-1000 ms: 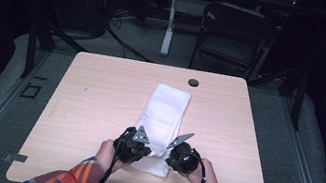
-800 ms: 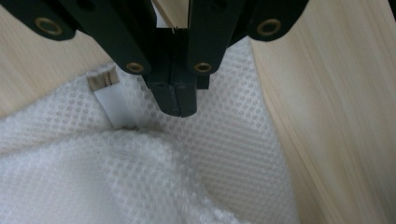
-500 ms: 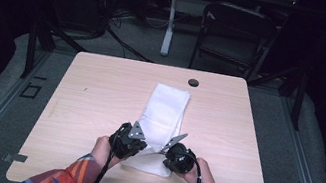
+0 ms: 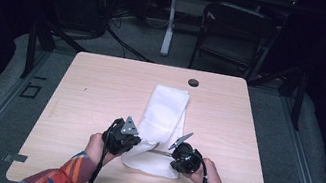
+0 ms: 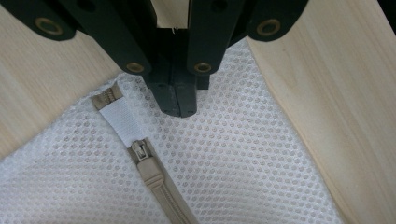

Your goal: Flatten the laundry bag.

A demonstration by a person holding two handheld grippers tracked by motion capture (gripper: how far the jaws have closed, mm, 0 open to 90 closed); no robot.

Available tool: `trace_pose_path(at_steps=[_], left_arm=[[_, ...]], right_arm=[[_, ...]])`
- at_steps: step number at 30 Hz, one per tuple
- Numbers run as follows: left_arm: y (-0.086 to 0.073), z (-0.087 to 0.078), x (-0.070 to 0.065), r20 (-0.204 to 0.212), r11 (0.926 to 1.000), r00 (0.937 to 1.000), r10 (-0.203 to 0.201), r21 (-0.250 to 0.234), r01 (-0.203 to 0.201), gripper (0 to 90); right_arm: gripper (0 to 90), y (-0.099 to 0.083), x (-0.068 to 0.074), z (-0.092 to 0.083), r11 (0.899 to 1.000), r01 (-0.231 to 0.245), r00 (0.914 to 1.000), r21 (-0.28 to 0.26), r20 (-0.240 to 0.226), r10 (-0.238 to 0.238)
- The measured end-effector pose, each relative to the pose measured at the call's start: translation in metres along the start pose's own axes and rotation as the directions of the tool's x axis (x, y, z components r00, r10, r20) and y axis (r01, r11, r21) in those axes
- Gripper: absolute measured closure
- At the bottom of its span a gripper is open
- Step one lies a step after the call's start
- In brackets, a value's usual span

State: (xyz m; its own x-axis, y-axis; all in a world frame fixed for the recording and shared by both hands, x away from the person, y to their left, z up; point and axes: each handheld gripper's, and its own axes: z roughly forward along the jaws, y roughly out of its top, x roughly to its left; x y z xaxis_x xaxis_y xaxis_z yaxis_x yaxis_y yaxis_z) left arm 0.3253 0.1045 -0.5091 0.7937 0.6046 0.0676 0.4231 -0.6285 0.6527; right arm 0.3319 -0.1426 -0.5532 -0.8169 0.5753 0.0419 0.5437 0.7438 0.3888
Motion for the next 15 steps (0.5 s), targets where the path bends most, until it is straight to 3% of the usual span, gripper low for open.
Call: trace_pose_path(at_steps=[9,15], left_arm=[[-0.011,-0.006,0.007,-0.018,0.9993,0.9997,-0.017,0.032,0.018,88.2],[-0.017,-0.008,0.007,-0.014,0.9974,0.9999,-0.004,0.072,0.004,88.2]], right_arm=[[90.0,-0.005,-0.007,-0.004,0.999,-0.035,0.9992,0.03,0.021,0.034],[90.0,-0.006,-0.005,-0.006,0.997,-0.017,0.9986,0.072,0.05,0.014]])
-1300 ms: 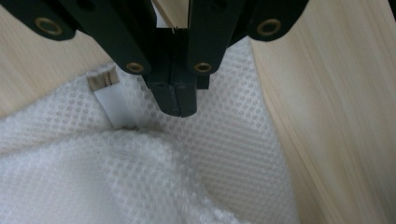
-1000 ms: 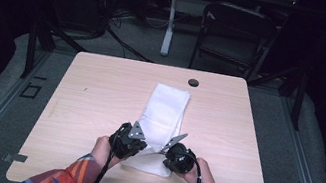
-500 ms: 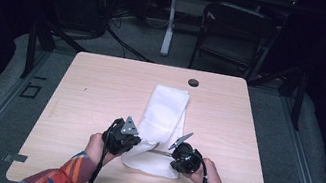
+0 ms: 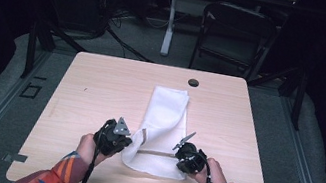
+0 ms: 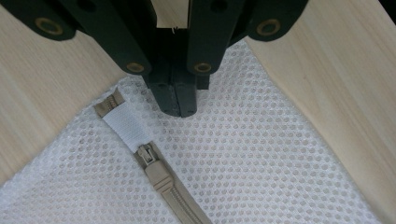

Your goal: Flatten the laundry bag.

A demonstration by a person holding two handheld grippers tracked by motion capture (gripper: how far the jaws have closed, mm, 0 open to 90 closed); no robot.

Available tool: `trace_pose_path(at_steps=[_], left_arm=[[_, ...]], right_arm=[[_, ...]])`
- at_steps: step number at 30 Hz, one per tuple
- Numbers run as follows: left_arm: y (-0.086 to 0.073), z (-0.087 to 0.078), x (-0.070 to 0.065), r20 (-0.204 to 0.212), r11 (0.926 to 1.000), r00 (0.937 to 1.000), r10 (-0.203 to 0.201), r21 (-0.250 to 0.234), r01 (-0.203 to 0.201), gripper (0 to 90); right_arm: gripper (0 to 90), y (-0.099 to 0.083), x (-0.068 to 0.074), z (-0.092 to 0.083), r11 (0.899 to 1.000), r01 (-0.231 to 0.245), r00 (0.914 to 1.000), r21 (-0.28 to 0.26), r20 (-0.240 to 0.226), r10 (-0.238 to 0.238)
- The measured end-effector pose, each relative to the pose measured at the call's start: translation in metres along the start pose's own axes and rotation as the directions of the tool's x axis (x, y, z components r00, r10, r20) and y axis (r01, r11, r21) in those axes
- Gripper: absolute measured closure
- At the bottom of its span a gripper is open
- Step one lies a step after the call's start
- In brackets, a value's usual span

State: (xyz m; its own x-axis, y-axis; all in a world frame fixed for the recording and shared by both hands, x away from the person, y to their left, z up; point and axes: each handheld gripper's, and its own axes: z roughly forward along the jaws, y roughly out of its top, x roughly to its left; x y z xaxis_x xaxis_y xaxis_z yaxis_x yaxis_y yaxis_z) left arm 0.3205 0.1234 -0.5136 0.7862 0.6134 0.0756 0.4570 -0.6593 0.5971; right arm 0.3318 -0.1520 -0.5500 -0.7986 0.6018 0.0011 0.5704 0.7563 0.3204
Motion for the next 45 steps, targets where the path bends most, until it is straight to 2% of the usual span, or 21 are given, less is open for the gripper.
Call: trace_pose_path(at_steps=[7,10,11,13,15,16,17,19,21,24,32,40,42,45], left_arm=[[-0.005,0.001,0.003,0.014,0.9996,0.9999,-0.009,0.028,0.009,88.2],[-0.004,0.003,0.001,0.016,0.9994,0.9999,-0.002,0.033,0.001,88.1],[-0.004,0.003,0.0,0.015,0.9995,0.9999,0.0,0.032,-0.001,88.1],[-0.004,0.004,0.0,0.019,0.9994,0.9998,-0.001,0.036,0.001,88.1],[-0.004,0.005,0.0,0.016,0.9993,0.9999,0.0,0.036,-0.001,88.1],[-0.004,0.006,-0.001,0.014,0.9993,0.9999,0.002,0.037,-0.003,88.1],[-0.004,0.006,-0.001,0.013,0.9993,0.9999,0.002,0.036,-0.002,88.1],[-0.004,0.005,-0.001,0.013,0.9994,0.9999,0.002,0.035,-0.003,88.1],[-0.004,0.005,-0.001,0.011,0.9994,0.9999,0.001,0.035,-0.001,88.1],[-0.005,0.004,0.001,0.01,0.9996,0.9999,-0.004,0.029,0.003,88.2],[-0.006,0.003,0.002,-0.002,0.9988,1.0,-0.001,0.049,0.001,88.1],[-0.008,0.005,0.004,0.009,0.997,0.9999,-0.013,0.076,0.012,88.1],[-0.009,0.006,0.004,0.013,0.9963,0.9998,-0.015,0.085,0.013,88.1],[-0.009,0.007,0.004,0.012,0.9949,0.9998,-0.014,0.1,0.012,88.1]], right_arm=[[90.0,-0.001,-0.005,-0.002,1.0,0.004,0.9996,0.024,-0.029,-0.003],[90.0,-0.001,-0.006,-0.002,1.0,0.014,0.9991,0.008,-0.04,-0.014],[90.0,0.0,-0.007,-0.003,1.0,0.016,0.9993,-0.002,-0.034,-0.016],[90.0,0.002,-0.009,-0.008,0.998,0.008,0.9997,-0.056,-0.024,-0.009],[90.0,0.005,-0.012,-0.011,0.994,0.004,1.0,-0.108,0.007,-0.003],[90.0,0.007,-0.013,-0.01,0.991,0.004,0.9998,-0.133,0.017,-0.002],[90.0,0.009,-0.014,-0.008,0.99,0.012,0.9989,-0.142,0.046,-0.005],[90.0,0.012,-0.015,-0.004,0.986,0.001,0.9989,-0.169,0.046,0.006],[90.0,0.014,-0.015,0.002,0.992,0.016,0.9986,-0.128,0.051,-0.009],[90.0,0.012,-0.015,0.006,0.991,0.015,0.998,-0.133,0.062,-0.007],[90.0,0.011,-0.012,0.004,0.998,0.005,0.995,-0.068,0.099,0.002],[90.0,0.004,-0.018,0.001,0.998,-0.044,0.9944,-0.047,0.094,0.048],[90.0,0.003,-0.019,0.001,0.996,-0.065,0.9936,-0.059,0.088,0.07],[90.0,0.002,-0.021,0.0,0.996,-0.074,0.9921,-0.055,0.097,0.079]])
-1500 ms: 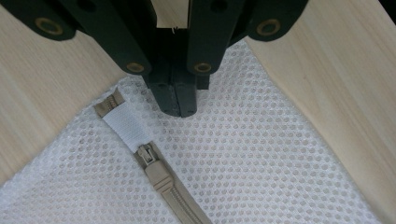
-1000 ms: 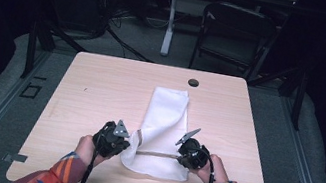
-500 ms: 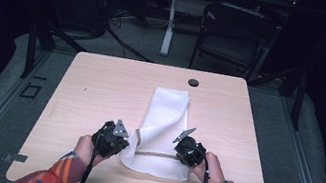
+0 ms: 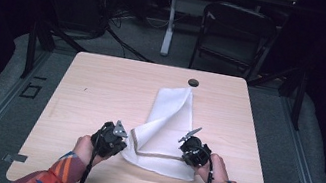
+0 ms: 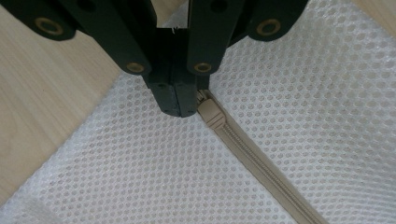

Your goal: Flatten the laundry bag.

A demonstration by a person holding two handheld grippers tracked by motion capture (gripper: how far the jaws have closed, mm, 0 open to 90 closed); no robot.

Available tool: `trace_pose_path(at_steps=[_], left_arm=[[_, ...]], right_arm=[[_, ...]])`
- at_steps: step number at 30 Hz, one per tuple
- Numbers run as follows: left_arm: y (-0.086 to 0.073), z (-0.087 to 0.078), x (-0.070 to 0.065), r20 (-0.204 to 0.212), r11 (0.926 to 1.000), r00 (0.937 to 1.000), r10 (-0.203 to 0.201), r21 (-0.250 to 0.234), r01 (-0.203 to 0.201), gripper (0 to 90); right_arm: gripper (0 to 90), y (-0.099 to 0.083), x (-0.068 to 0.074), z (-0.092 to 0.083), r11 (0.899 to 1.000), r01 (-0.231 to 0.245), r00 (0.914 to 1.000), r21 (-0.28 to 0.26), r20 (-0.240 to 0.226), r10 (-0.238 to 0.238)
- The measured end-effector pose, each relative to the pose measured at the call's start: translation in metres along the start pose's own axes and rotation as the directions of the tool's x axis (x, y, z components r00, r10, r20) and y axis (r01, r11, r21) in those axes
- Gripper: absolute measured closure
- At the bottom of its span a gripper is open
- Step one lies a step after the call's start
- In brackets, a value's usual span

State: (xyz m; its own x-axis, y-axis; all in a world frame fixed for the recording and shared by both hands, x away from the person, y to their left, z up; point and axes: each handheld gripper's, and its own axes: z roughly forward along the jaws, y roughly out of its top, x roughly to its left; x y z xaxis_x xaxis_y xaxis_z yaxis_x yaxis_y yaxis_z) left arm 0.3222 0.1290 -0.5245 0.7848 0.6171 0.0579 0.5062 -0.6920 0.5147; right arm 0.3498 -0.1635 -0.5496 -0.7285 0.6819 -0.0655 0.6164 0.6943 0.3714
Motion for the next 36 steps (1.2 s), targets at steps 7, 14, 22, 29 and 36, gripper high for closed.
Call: trace_pose_path(at_steps=[7,14,22,29,36], left_arm=[[-0.003,0.0,0.0,0.018,0.9995,0.9998,-0.002,0.03,0.002,87.9],[-0.004,0.002,-0.001,0.047,0.9982,0.9989,0.002,0.06,-0.005,87.6],[-0.007,0.001,-0.001,0.071,0.9978,0.9975,-0.005,0.066,0.0,86.9],[-0.011,-0.001,-0.001,0.087,0.9969,0.9961,-0.014,0.079,0.007,85.5],[-0.016,-0.007,0.003,0.142,0.9972,0.9892,-0.035,0.071,0.026,74.5]], right_arm=[[90.0,-0.002,-0.003,0.0,1.0,-0.027,0.9995,0.003,0.015,0.027],[90.0,-0.002,-0.006,-0.001,0.999,-0.03,0.9993,0.014,0.023,0.03],[90.0,-0.003,-0.008,-0.001,0.999,-0.04,0.9991,0.007,0.015,0.04],[90.0,-0.004,-0.008,-0.001,0.999,-0.047,0.9989,0.003,0.012,0.047],[90.0,-0.005,-0.008,-0.001,0.999,-0.04,0.9992,-0.011,0.008,0.04]])
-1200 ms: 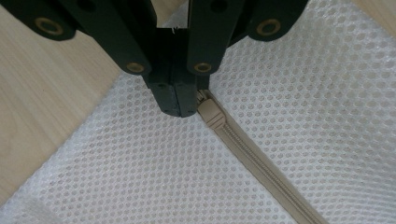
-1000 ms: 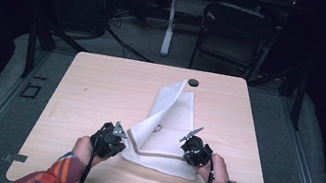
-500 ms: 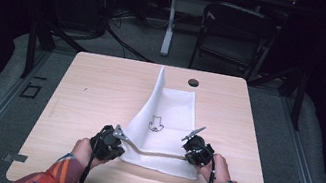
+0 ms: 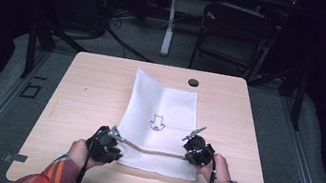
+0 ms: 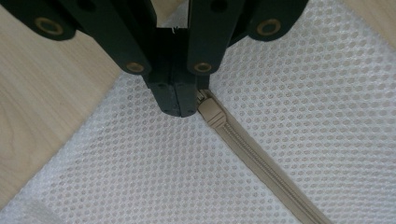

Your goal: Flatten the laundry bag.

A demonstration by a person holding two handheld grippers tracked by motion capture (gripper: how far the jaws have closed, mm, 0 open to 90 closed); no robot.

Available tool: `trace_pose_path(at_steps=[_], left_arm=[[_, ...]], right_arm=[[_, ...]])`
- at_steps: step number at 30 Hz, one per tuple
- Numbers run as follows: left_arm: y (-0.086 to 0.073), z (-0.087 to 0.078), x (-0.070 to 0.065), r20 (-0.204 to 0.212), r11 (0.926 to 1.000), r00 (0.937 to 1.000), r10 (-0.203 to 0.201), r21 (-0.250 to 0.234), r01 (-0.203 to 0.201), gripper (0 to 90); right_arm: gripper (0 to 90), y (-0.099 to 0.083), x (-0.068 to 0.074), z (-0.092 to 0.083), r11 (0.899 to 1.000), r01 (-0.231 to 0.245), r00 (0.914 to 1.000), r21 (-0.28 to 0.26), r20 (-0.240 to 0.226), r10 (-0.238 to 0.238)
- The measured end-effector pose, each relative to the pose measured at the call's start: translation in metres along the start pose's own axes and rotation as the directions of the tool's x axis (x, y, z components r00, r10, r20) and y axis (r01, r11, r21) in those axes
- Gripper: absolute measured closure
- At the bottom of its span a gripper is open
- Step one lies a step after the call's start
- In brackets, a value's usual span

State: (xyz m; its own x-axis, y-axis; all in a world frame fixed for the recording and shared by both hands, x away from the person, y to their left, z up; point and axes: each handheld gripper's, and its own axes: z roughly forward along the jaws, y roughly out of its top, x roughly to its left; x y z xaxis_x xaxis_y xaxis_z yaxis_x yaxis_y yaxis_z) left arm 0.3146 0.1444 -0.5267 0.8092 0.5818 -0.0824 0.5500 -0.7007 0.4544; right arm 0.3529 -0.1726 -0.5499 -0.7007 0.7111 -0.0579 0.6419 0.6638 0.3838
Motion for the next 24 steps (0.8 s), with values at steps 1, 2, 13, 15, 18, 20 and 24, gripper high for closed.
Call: trace_pose_path(at_steps=[1,2,13,15,18,20,24], left_arm=[[-0.001,-0.002,0.0,0.013,1.0,0.9999,0.002,-0.008,-0.002,72.3],[-0.002,-0.004,0.0,0.021,0.9999,0.9998,0.0,-0.01,0.0,69.5],[0.0,-0.025,-0.007,0.027,0.9846,0.9996,-0.012,-0.174,0.016,38.0],[0.002,-0.024,-0.004,0.015,0.9814,0.9998,-0.015,-0.191,0.018,39.1],[0.007,-0.02,0.0,0.005,0.9791,0.9996,-0.029,-0.201,0.029,35.4],[0.011,-0.018,0.002,-0.003,0.9776,0.9995,-0.033,-0.208,0.031,30.7],[0.021,-0.014,0.002,0.002,0.9728,0.9998,-0.022,-0.231,0.022,24.1]], right_arm=[[90.0,0.0,0.0,0.0,1.0,0.005,1.0,-0.003,-0.001,-0.005],[90.0,0.0,-0.001,0.0,1.0,0.012,0.9999,-0.003,-0.003,-0.012],[77.0,0.001,-0.011,-0.011,0.997,-0.016,0.9995,-0.077,-0.029,0.014],[74.8,0.0,-0.013,-0.014,0.993,-0.046,0.9985,-0.112,-0.036,0.043],[75.1,-0.002,-0.019,-0.02,0.993,-0.049,0.9982,-0.107,-0.04,0.045],[76.1,-0.005,-0.021,-0.021,0.992,-0.059,0.9968,-0.11,-0.059,0.053],[82.8,-0.007,-0.024,-0.02,0.994,-0.056,0.9956,-0.092,-0.08,0.049]])
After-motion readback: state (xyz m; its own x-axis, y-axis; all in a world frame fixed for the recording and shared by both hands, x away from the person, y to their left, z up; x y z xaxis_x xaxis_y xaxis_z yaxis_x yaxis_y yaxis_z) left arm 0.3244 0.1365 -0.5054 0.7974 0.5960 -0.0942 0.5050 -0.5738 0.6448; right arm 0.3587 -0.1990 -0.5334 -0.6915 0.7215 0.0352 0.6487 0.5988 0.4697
